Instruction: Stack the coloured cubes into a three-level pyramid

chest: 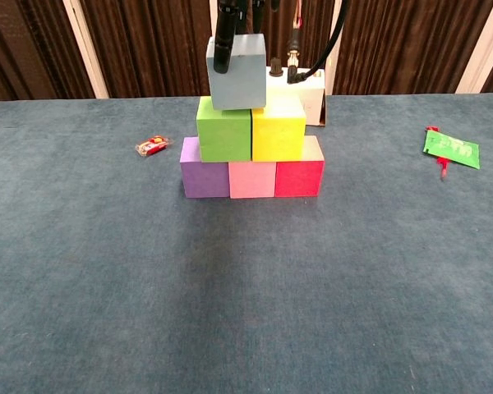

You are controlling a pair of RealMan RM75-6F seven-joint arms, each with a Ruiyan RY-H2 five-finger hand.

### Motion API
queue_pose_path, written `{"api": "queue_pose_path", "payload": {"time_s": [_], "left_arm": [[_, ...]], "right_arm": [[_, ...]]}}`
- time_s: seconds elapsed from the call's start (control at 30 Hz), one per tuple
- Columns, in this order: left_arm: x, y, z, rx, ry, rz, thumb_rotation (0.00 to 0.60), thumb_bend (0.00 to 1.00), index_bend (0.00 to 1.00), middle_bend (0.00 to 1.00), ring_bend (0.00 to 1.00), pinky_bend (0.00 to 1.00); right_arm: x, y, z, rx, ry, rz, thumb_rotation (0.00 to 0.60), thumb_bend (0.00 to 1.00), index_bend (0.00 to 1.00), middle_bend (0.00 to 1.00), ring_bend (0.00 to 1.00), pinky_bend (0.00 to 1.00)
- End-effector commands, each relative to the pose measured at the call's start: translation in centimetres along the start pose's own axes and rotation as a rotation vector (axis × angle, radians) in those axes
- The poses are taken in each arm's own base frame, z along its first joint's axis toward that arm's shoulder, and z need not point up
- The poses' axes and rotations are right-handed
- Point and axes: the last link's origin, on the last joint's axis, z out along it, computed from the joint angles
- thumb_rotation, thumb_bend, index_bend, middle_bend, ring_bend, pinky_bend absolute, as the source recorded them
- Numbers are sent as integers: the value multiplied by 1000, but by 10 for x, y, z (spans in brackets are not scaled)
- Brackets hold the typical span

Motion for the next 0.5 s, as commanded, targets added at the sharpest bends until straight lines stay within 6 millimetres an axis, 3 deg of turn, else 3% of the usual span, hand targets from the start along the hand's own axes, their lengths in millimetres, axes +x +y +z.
{"api": "queue_pose_path", "payload": {"time_s": [0.03, 0.5], "left_arm": [[0, 0, 0, 1, 1, 0, 600, 339, 103, 21, 0, 0], [0, -1, 1, 8, 8, 5, 600, 339, 103, 21, 0, 0]], "right_arm": [[-1, 1, 1, -4, -3, 1, 600, 254, 417, 418, 204, 0], [2, 7, 1, 5, -20, 8, 600, 255, 417, 417, 204, 0]]}}
